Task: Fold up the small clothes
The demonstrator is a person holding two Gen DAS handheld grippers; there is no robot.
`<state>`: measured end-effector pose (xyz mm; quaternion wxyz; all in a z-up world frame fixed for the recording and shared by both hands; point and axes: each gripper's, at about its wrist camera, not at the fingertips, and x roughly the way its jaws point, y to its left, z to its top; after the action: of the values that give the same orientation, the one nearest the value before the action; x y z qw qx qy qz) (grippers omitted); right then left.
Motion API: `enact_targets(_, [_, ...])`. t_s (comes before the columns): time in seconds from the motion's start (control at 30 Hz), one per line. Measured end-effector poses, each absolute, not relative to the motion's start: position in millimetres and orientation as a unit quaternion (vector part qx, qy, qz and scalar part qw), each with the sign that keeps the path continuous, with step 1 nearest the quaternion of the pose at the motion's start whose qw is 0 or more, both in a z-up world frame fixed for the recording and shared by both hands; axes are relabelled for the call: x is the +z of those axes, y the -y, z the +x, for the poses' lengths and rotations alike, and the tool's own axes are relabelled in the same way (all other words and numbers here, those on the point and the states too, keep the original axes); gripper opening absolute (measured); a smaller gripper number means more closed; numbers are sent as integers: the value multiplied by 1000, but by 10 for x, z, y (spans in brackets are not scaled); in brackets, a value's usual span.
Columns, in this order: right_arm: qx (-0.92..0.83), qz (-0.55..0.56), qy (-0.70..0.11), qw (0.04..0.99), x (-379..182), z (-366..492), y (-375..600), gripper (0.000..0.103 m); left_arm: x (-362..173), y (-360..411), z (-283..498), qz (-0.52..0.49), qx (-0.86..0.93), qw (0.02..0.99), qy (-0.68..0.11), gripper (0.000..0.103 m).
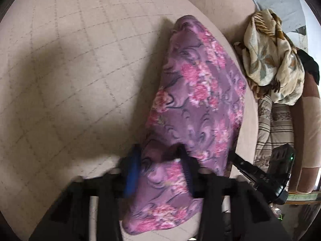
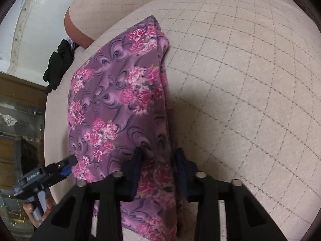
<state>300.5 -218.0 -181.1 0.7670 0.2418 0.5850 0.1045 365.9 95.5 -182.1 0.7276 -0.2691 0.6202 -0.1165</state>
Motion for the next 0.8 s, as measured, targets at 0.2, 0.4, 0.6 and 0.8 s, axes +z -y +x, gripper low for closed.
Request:
enact_targets(0.2, [93, 213, -595, 770, -1824, 2984, 2234, 7, -1821, -991, 3652, -263, -111, 729, -623, 9])
enact_targets(0.4, [107, 211, -609, 757, -1853, 2995, 2254, 10, -1771, -927, 3654, -228, -108, 723, -644, 34])
enact_targets(0.6, [133, 208, -633, 734, -1855, 2889, 2207, 43, -1719, -842, 3553, -182, -121, 712, -667, 47])
enact_targets(0.8, [139, 172, -636, 739, -1928, 2841, 2138, 10, -1829, -705, 3498, -161, -131, 705, -678, 10])
